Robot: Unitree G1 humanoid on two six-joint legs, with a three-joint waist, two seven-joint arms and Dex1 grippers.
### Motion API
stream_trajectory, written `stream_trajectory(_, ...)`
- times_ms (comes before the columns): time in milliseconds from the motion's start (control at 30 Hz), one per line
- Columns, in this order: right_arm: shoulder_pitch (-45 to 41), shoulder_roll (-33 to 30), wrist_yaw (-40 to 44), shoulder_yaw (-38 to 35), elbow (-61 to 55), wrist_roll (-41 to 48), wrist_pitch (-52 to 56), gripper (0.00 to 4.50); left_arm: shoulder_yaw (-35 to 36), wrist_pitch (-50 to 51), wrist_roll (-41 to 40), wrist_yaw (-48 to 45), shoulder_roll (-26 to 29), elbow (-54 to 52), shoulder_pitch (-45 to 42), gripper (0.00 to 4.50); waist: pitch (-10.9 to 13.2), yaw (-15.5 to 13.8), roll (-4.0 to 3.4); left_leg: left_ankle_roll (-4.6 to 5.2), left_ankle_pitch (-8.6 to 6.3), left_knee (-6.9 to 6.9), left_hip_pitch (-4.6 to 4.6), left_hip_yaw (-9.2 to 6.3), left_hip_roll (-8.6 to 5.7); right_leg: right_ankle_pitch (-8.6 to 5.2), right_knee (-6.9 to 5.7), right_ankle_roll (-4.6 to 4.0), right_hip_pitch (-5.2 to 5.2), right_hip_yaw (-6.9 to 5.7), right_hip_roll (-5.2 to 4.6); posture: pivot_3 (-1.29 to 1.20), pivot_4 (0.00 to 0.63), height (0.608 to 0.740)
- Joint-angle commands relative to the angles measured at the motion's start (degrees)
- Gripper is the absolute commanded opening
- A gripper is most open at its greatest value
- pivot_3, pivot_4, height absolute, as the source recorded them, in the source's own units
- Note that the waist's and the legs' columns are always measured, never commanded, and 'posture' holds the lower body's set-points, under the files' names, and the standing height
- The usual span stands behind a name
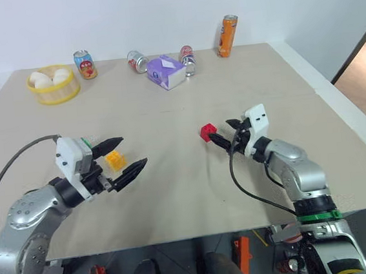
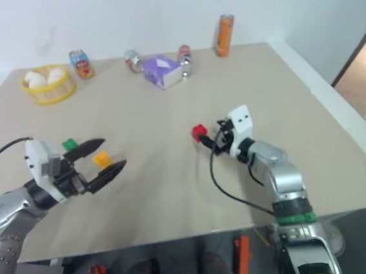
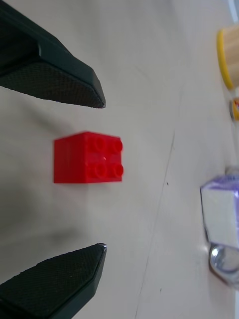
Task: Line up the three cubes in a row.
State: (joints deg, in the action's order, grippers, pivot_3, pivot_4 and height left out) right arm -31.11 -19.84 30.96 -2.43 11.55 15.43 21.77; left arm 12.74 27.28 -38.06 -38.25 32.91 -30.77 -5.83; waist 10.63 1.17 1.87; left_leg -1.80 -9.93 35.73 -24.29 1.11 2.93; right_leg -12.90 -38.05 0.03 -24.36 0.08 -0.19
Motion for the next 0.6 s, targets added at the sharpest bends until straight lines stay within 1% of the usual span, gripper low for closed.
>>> stream_trajectory(33,-2.3,1.3,-0.87,-0.22,1.94,-0.62,-2.23,4.5,-0.09,-1.4,0.6,1.16,-0.42,-0.44,-1.73,4.47,0.0,0.01,0.0,0.0,0.0,0.01,0.0,0.0,0.01,0.01,-0.01,0.0,0.0,0.01,0.0,0.0,0.15,0.74)
stream_trajectory(300,-5.24,4.99,-3.54,0.95,10.45,-4.06,-6.41,4.5,-1.43,-1.14,0.86,2.28,-1.33,-0.36,-3.82,4.47,-0.01,0.05,0.01,0.01,0.0,0.02,0.05,0.14,0.03,0.07,-0.01,0.04,0.0,0.15,0.03,0.0,0.15,0.74)
stream_trajectory(400,-6.58,6.17,-4.15,1.04,13.36,-4.73,-8.09,3.66,-1.6,-1.16,1.02,2.17,-1.44,-0.09,-4.04,4.5,-0.01,0.08,0.01,0.01,0.01,0.02,0.07,0.2,0.04,0.09,-0.01,0.04,0.0,0.22,0.04,0.0,0.15,0.74)
stream_trajectory(600,-7.47,6.7,-3.93,0.67,14.21,-4.5,-8.77,1.61,-2.01,-1.29,1.49,1.92,-1.54,0.29,-4.23,4.5,-0.01,0.12,0.02,0.01,0.01,0.02,0.07,0.28,0.05,0.11,-0.02,0.06,-0.02,0.4,0.05,0.0,0.15,0.74)
